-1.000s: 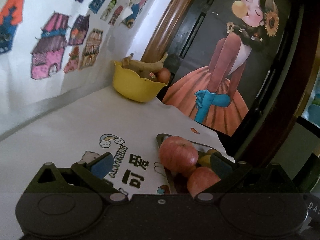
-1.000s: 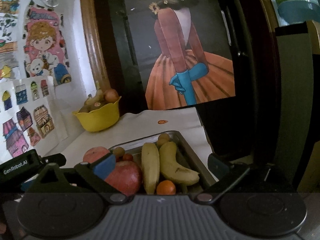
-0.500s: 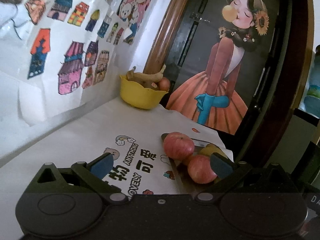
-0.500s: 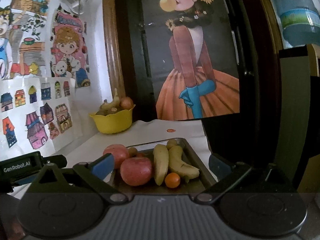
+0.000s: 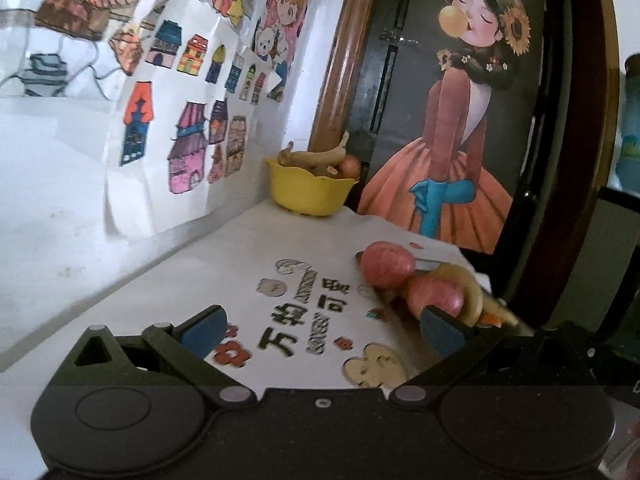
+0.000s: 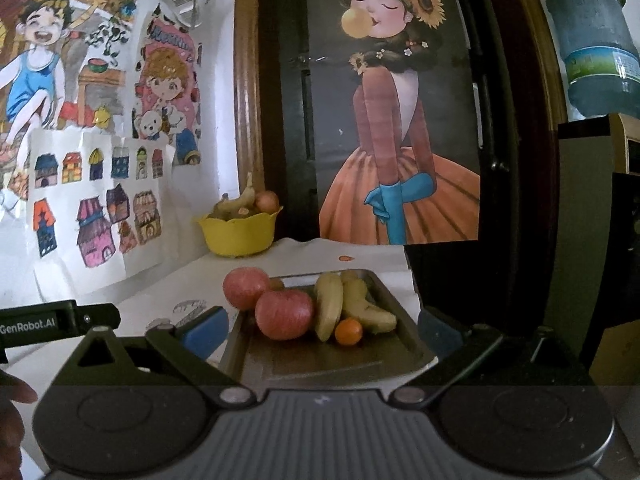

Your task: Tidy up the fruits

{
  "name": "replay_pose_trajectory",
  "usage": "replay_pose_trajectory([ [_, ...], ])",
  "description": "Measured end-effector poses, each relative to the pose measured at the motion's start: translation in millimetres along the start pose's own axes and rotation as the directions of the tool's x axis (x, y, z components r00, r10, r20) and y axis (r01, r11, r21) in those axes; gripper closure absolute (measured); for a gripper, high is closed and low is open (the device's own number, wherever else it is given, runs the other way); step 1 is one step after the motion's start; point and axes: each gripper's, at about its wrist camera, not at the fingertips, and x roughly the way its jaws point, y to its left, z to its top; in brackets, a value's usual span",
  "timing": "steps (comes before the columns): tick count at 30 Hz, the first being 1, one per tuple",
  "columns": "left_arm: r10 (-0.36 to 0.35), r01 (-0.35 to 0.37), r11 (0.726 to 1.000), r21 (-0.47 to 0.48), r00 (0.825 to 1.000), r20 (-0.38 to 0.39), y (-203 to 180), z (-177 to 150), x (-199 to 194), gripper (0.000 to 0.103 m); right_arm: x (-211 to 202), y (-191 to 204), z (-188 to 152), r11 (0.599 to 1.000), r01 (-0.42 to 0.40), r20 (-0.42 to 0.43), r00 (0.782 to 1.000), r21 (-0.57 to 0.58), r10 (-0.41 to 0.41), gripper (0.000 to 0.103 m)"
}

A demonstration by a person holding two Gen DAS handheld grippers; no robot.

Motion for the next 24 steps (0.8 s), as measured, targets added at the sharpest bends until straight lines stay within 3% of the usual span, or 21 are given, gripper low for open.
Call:
replay_pose_trajectory([
  [10, 0.061, -0.062, 0.993, 0.098, 0.998, 0.010, 4, -24, -21, 0.001, -16, 3, -19, 1.000, -0.001, -0.033, 0.999, -0.012, 0.001, 0.000],
  [24, 0.082, -0.079, 0.993, 0.083, 0.996, -0.027, 15, -35, -21, 0.001, -18, 8, -33, 1.000, -0.013, -0.085, 0.996, -0.015, 0.012, 0.000],
])
